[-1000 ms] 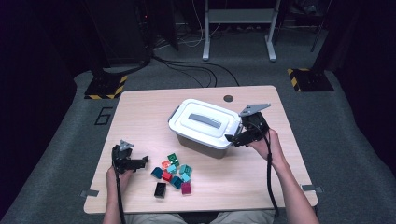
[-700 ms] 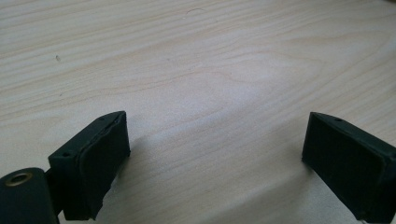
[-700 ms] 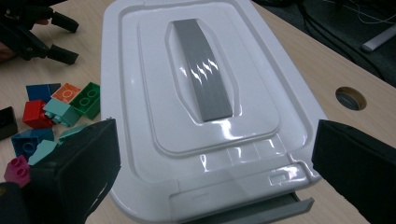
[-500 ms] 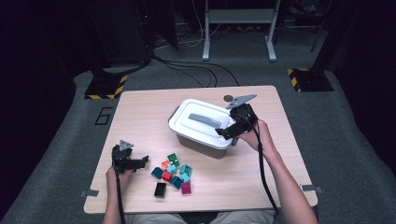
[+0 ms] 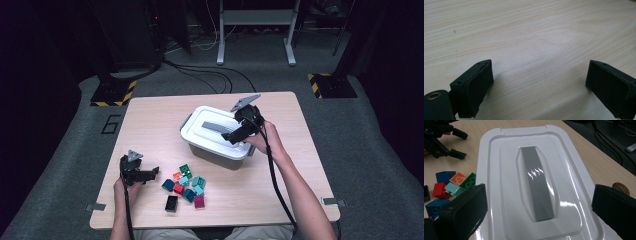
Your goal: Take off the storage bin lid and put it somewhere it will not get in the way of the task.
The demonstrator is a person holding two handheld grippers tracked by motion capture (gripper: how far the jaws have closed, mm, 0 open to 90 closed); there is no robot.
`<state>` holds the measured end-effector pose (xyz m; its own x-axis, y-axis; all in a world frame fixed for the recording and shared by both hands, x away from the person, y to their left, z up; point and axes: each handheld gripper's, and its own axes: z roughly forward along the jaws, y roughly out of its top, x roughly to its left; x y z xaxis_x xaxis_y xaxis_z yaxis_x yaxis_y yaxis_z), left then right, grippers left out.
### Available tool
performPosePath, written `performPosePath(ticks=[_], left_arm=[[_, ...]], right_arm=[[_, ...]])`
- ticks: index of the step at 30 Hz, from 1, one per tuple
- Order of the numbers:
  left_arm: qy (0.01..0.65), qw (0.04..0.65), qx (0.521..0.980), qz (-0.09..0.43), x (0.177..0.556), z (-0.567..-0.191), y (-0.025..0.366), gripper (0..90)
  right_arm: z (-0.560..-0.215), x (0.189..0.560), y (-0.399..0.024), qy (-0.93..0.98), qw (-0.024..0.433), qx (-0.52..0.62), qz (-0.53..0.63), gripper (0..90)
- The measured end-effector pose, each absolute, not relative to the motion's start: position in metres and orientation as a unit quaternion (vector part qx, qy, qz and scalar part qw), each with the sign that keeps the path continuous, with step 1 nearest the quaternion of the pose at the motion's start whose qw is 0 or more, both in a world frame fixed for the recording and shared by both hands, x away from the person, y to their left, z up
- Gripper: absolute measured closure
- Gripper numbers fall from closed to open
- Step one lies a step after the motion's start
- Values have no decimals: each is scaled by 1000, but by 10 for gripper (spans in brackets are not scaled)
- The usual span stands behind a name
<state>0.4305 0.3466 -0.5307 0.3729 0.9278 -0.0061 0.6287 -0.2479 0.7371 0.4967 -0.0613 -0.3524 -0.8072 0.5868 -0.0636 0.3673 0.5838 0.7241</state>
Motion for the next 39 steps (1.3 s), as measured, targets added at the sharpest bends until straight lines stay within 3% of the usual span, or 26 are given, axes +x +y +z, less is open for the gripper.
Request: performPosePath(ticks=[17,20,21,24,25,27,28,31,32,39], left_arm=[[513,335,758,223,431,-531,347,72],[513,335,758,223,431,-531,347,72],[513,335,758,223,431,-531,347,73],[513,335,759,223,431,-531,347,73],[513,335,759,222,431,-531,347,72],[513,335,759,223,431,-531,347,73],[513,335,759,222,431,-531,347,72],[513,335,759,222,431,-531,347,72],[513,335,759,222,431,-531,347,72],[512,335,759,222,431,-531,347,72]], right_arm=[[-363,517,-41,887,142,271,346,0],[-365,520,-37,890,139,268,343,34],[-367,522,-35,893,138,260,340,103],[-368,524,-32,895,133,260,337,155],[-370,525,-30,899,129,256,332,241],[-370,526,-29,900,127,256,329,265],[-371,528,-28,903,127,250,324,338],[-372,529,-27,905,123,253,319,395],[-372,532,-26,907,121,250,316,470],[-375,537,-25,912,111,246,309,543]])
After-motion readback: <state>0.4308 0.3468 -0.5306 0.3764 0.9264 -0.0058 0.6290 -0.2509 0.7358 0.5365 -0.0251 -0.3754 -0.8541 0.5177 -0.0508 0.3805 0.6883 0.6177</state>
